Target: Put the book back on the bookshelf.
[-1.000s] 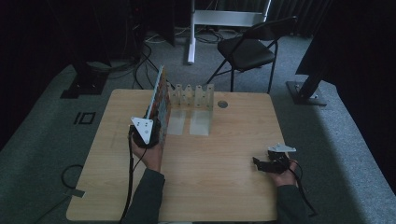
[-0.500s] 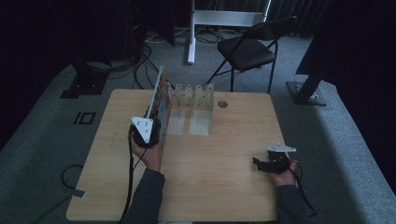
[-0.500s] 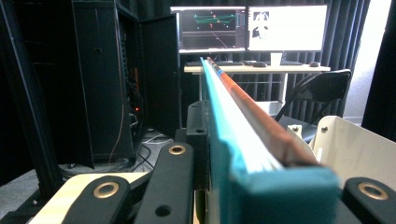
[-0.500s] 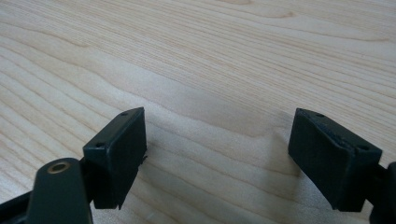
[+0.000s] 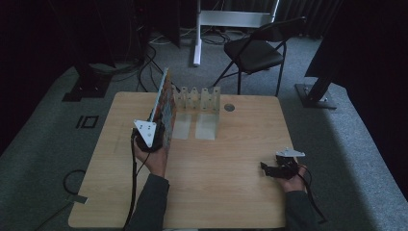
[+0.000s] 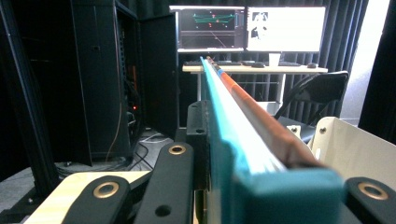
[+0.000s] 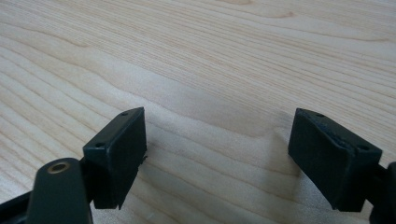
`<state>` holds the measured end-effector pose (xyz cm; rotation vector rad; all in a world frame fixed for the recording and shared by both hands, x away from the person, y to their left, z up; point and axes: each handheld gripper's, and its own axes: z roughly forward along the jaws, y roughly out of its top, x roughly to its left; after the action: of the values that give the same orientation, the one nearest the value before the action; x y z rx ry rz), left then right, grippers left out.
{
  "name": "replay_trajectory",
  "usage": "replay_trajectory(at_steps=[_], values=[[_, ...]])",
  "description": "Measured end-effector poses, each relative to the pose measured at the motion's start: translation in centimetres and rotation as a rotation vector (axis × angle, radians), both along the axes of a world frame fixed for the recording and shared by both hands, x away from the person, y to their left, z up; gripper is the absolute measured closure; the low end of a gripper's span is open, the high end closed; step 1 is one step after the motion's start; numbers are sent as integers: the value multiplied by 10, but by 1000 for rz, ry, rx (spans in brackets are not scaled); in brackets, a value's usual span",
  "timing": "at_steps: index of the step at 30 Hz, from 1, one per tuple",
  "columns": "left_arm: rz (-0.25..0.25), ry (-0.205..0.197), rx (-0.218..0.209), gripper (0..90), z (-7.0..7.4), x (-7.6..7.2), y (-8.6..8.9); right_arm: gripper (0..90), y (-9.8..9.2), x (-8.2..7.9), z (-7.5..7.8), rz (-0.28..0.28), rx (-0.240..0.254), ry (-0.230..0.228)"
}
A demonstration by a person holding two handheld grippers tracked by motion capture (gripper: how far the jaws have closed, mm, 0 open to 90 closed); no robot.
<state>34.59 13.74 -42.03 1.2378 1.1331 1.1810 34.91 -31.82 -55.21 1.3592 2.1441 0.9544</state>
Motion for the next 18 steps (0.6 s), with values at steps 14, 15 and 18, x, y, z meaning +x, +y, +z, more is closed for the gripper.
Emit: replay_trajectory(at_steps=[14, 15, 18], values=[[-1, -7, -11, 794, -1, 0, 3, 189, 0, 0, 0, 0, 0, 0], [-1, -9, -12, 794, -1, 0, 3, 189, 0, 0, 0, 0, 0, 0], [0, -15, -8, 787, -2, -1, 3, 189, 0, 0, 0, 0, 0, 0]])
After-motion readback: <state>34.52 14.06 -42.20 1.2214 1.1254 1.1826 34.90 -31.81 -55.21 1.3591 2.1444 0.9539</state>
